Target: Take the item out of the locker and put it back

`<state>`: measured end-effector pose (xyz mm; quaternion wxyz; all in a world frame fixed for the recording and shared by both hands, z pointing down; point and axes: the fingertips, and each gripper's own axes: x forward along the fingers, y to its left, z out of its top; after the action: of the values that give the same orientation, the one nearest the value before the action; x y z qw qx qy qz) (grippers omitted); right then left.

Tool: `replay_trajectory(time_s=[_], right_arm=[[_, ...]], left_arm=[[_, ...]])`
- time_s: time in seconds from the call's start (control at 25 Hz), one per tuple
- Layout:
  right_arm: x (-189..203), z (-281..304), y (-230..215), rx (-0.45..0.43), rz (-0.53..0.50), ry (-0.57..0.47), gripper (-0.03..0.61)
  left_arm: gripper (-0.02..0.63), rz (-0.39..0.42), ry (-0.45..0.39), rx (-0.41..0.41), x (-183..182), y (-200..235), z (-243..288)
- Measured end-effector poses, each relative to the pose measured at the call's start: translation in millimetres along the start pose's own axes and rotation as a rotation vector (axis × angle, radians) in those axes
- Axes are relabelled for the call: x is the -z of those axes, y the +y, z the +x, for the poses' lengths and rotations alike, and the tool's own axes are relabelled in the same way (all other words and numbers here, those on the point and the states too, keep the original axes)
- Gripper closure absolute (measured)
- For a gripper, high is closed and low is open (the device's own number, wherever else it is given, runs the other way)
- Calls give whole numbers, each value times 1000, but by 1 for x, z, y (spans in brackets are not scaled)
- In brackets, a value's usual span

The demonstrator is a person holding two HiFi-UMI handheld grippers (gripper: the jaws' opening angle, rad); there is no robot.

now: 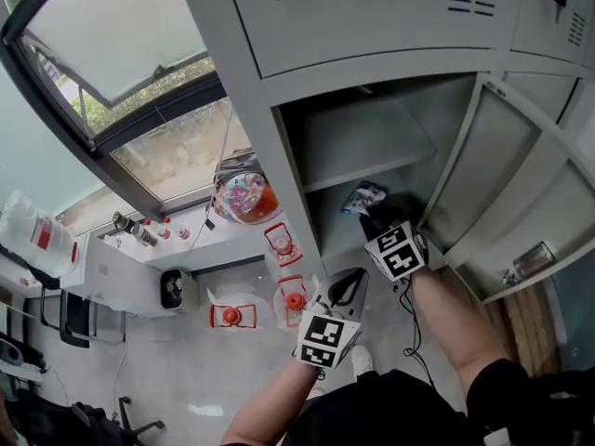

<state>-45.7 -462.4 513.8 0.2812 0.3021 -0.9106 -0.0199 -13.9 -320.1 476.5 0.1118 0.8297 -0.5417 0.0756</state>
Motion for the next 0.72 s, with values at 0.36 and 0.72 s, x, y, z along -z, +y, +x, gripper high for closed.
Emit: replay_trajectory(time_s=[0.36, 0.72], right_arm=[[5, 2, 5, -11, -3, 34, 449], [7, -12, 10, 4, 14, 19, 390]], left_arm=[[594, -2, -9, 6, -3, 1, -3], [594, -4, -14, 22, -1, -6, -14]])
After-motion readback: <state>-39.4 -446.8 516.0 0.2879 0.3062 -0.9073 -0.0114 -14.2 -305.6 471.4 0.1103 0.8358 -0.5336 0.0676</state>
